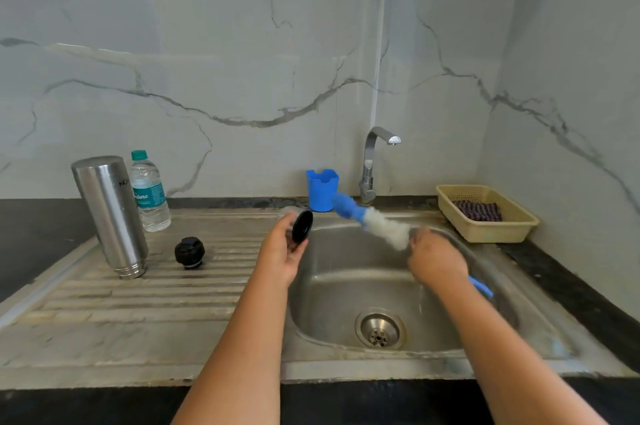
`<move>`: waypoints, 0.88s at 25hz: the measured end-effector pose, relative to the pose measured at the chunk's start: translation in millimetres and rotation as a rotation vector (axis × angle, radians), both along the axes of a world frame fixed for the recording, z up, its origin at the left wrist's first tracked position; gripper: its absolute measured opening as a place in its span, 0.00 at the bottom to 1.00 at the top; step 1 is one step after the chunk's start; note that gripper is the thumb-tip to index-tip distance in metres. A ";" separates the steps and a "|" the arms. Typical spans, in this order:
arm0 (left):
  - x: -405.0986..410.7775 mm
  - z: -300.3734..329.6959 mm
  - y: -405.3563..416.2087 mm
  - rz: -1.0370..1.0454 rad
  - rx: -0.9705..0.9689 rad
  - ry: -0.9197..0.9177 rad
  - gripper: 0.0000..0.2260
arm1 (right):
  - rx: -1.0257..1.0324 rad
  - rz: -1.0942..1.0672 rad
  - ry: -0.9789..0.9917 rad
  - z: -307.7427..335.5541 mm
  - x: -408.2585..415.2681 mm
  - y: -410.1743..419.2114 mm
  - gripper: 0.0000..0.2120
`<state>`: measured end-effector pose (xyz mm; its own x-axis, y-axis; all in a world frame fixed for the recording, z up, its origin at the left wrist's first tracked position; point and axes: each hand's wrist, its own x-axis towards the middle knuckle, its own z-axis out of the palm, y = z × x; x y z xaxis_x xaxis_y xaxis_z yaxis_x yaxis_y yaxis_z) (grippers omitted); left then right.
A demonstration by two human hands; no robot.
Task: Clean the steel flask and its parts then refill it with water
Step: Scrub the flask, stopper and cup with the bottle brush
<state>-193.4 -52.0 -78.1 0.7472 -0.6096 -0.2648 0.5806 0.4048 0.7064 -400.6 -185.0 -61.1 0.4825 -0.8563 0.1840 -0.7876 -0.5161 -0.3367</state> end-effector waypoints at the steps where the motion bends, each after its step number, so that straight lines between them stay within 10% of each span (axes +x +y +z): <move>1: -5.0 -1.9 3.4 -0.001 0.000 0.000 0.08 | 0.082 0.061 -0.007 -15.3 -0.1 0.0 0.09; 11: 2.0 -18.2 4.8 0.285 0.352 -0.590 0.30 | 0.108 0.375 -0.335 -31.9 -14.6 -14.4 0.15; 22: 4.3 -20.8 2.2 0.132 0.407 -0.735 0.30 | 0.069 0.608 -0.343 -22.1 -1.6 5.6 0.22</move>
<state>-189.0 -49.8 -98.9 0.8736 -0.4673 0.1358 -0.1169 0.0694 0.9907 -402.1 -179.4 -83.2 0.8041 -0.4680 0.3666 -0.2092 -0.8000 -0.5624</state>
